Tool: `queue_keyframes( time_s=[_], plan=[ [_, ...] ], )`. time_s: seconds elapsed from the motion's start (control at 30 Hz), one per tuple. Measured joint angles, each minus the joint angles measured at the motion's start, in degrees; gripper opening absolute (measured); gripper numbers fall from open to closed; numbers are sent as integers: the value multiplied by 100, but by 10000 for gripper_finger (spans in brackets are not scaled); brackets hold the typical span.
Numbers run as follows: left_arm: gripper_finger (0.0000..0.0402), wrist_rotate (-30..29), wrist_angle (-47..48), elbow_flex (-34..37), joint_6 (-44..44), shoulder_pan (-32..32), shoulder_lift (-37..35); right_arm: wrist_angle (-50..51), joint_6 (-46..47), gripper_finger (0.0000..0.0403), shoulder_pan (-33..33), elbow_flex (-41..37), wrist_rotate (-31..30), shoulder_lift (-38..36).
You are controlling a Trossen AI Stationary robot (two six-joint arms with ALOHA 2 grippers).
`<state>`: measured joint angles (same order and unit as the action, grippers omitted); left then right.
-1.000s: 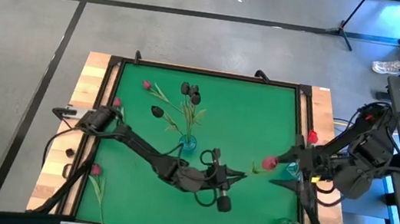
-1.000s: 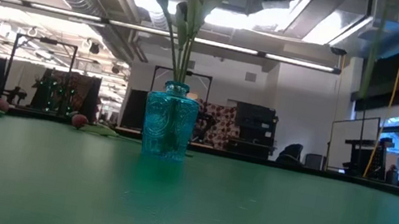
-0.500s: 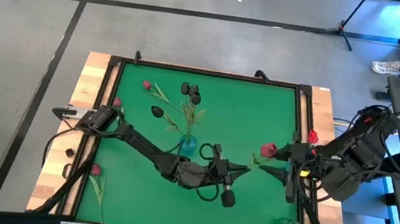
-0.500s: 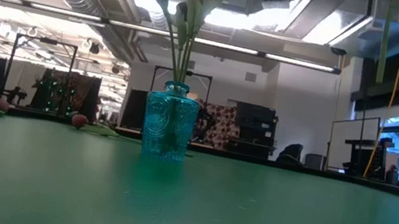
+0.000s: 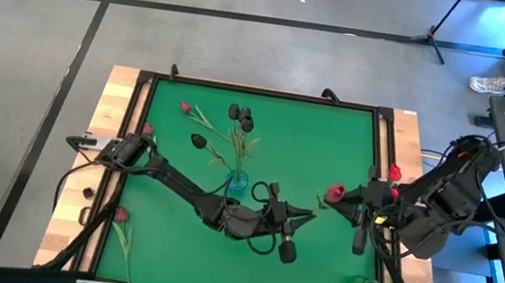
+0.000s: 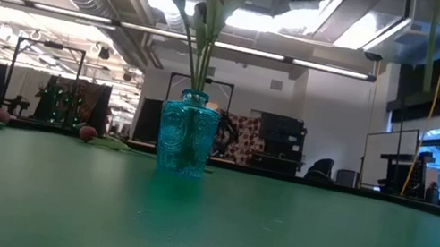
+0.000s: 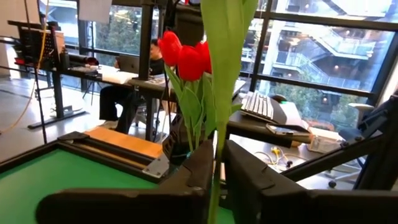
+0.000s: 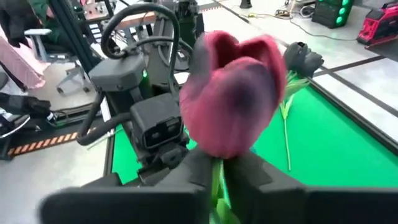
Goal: Sort flowers into vase by color
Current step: Put the dark red flower into the green vase
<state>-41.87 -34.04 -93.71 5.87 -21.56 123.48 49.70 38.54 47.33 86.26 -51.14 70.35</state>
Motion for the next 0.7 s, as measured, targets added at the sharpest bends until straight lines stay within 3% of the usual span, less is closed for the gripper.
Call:
queue_keyframes(
  time_s=[0.07,0.3,0.53,0.63,0.7],
  plan=[
    [51,0,5,0,-2,-31,0,-24,-92,11,-61,0,32,38],
    [99,-260,387,2,-481,-507,-223,-18,-338,13,-130,0,573,-64],
    [113,-860,1736,2,-489,-1520,-830,-60,-1330,14,-125,261,2205,-796],
    [109,-1522,1977,2,-438,-1828,-961,-181,-1853,9,-125,334,2959,-1031],
    [105,-2074,2044,2,-366,-1972,-986,-500,-2127,5,-125,346,3806,-1248]
  ],
)
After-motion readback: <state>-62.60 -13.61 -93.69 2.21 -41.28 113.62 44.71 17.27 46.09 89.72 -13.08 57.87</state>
